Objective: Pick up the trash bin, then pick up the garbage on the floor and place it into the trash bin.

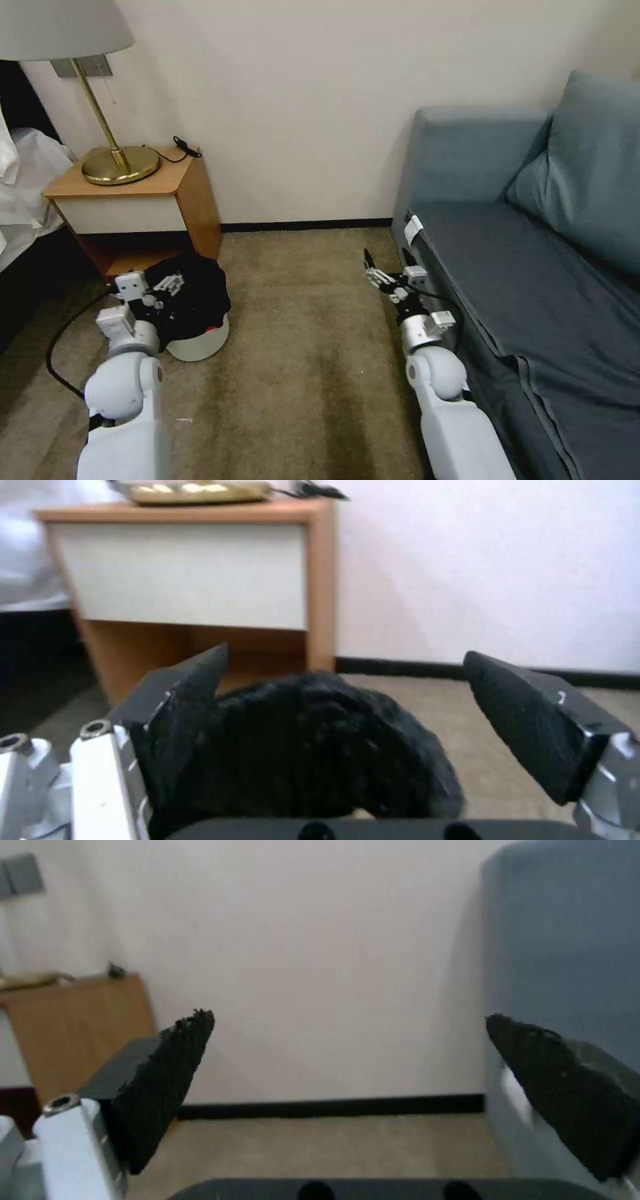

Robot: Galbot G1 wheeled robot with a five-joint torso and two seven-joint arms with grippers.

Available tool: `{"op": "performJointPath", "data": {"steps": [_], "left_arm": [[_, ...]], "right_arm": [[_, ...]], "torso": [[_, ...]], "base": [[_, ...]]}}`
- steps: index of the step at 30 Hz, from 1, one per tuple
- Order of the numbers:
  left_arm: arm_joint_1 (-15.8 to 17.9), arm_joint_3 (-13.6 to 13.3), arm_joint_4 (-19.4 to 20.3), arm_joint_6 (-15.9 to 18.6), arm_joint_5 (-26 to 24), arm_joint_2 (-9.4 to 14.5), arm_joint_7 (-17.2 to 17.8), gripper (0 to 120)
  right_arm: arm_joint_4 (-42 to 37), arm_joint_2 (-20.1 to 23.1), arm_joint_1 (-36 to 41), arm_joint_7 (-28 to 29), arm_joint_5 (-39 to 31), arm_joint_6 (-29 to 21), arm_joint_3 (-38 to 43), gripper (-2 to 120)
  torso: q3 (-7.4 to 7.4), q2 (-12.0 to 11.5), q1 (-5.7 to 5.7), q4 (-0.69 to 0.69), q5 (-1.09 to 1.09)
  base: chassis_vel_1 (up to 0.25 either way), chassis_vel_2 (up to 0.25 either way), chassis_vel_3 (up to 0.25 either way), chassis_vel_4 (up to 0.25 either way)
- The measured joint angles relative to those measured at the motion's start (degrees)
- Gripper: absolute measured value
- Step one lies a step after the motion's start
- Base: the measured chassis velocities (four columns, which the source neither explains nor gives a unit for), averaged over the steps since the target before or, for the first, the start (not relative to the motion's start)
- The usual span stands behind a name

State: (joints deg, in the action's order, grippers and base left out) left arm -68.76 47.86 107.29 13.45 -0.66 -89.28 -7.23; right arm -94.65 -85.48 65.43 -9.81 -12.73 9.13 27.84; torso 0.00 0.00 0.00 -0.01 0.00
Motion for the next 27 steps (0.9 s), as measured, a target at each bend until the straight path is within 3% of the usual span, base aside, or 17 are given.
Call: {"op": "performJointPath", "data": {"steps": [4,6,10,27], "left_arm": [[-0.5,-1.3,-2.8,-2.7,0.6,0.4,-1.1,96],[-1.2,-2.8,-6.6,-6.3,0.7,1.2,-1.9,96],[-2.2,-4.1,-9.3,-9.3,0.5,2.1,-1.9,97],[-3.8,-6.1,-7.8,-8.2,-1.4,3.1,-3.1,98]], "right_arm": [[0.5,0.8,0.7,0.6,0.1,0.6,0.8,100],[1.6,1.7,1.7,0.8,1.1,2.0,2.0,100],[2.5,2.3,2.8,0.6,2.0,3.1,3.0,100],[4.1,2.1,3.3,-1.4,4.1,4.8,3.1,100]], "torso": [[0.00,0.0,0.00,0.00,0.01],[0.00,0.0,0.00,0.01,0.00],[0.00,0.0,0.00,0.00,0.00],[0.00,0.0,0.00,0.01,0.00]], "base": [[0.000,0.000,0.000,0.000],[0.000,0.000,0.000,0.000],[0.000,0.000,0.000,0.000],[0.000,0.000,0.000,0.000]]}}
